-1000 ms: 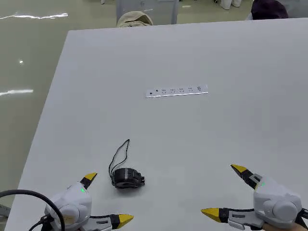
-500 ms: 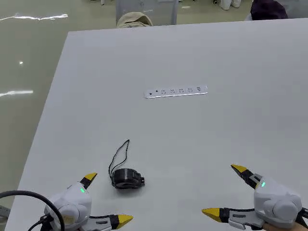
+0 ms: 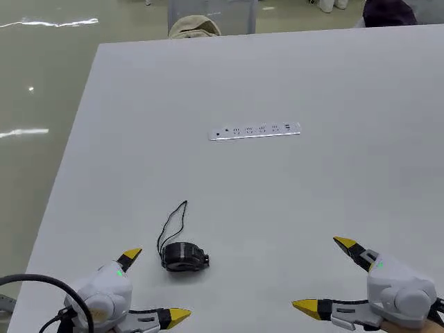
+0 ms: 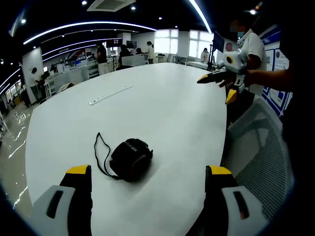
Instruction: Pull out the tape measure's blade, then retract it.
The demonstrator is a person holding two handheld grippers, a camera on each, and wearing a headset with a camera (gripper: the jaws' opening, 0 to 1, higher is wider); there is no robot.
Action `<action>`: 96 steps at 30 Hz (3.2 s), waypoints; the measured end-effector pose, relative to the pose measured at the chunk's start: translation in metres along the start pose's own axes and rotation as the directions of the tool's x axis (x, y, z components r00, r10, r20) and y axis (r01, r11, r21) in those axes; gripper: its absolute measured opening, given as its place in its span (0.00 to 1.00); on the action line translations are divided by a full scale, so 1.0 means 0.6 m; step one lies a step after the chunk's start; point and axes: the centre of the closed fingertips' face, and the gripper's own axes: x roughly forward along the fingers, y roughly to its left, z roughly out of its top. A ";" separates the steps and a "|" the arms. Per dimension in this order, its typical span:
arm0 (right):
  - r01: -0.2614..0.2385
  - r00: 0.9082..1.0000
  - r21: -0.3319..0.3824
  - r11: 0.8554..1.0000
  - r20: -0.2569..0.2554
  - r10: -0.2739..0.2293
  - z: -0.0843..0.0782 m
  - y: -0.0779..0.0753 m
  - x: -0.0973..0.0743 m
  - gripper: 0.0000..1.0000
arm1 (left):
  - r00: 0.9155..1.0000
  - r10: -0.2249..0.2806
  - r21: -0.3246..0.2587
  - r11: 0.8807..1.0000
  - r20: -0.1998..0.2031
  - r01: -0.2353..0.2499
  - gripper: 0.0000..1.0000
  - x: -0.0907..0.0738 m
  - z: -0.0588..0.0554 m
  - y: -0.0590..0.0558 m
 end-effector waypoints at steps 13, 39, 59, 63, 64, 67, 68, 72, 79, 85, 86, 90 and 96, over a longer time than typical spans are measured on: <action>-0.020 1.000 -0.030 0.999 0.001 0.020 0.002 -0.006 0.003 0.92 | 0.999 -0.022 0.037 0.999 -0.028 0.023 0.88 0.005 -0.006 0.010; -0.114 0.993 -0.098 0.989 -0.004 0.114 0.003 -0.007 0.029 0.82 | 0.994 -0.079 0.110 0.990 -0.081 0.087 0.72 0.027 -0.012 0.030; -0.202 0.979 -0.157 0.967 -0.025 0.200 0.003 -0.002 0.070 0.70 | 0.979 -0.136 0.207 0.964 -0.149 0.166 0.56 0.057 -0.018 0.046; -0.217 0.976 -0.166 0.962 -0.032 0.215 0.002 -0.003 0.077 0.68 | 0.974 -0.149 0.230 0.955 -0.170 0.186 0.55 0.066 -0.021 0.047; -0.222 0.975 -0.168 0.960 -0.034 0.220 0.001 -0.003 0.080 0.68 | 0.972 -0.153 0.237 0.952 -0.177 0.193 0.54 0.068 -0.022 0.048; -0.236 0.972 -0.178 0.955 -0.039 0.233 0.000 -0.003 0.088 0.66 | 0.968 -0.166 0.249 0.945 -0.189 0.211 0.52 0.075 -0.022 0.047; -0.239 0.971 -0.182 0.954 -0.041 0.235 0.000 -0.002 0.089 0.65 | 0.966 -0.168 0.253 0.943 -0.195 0.215 0.53 0.077 -0.023 0.047; -0.251 0.968 -0.193 0.949 -0.053 0.245 -0.001 -0.004 0.101 0.64 | 0.958 -0.187 0.277 0.929 -0.217 0.244 0.50 0.085 -0.026 0.049; -0.283 0.959 -0.205 0.937 -0.065 0.276 -0.002 0.003 0.122 0.61 | 0.943 -0.206 0.322 0.903 -0.261 0.286 0.46 0.101 -0.032 0.056; -0.311 0.950 -0.214 0.926 -0.075 0.302 -0.004 0.009 0.140 0.60 | 0.930 -0.223 0.353 0.878 -0.293 0.322 0.42 0.111 -0.038 0.062; -0.316 0.949 -0.215 0.924 -0.077 0.306 -0.004 0.010 0.143 0.59 | 0.927 -0.225 0.356 0.875 -0.300 0.328 0.41 0.112 -0.039 0.063; -0.341 0.940 -0.234 0.910 -0.091 0.329 -0.006 0.015 0.155 0.59 | 0.918 -0.233 0.378 0.857 -0.322 0.350 0.39 0.117 -0.044 0.067; -0.361 0.933 -0.245 0.900 -0.095 0.348 -0.004 0.018 0.176 0.56 | 0.906 -0.248 0.391 0.840 -0.342 0.377 0.36 0.124 -0.047 0.068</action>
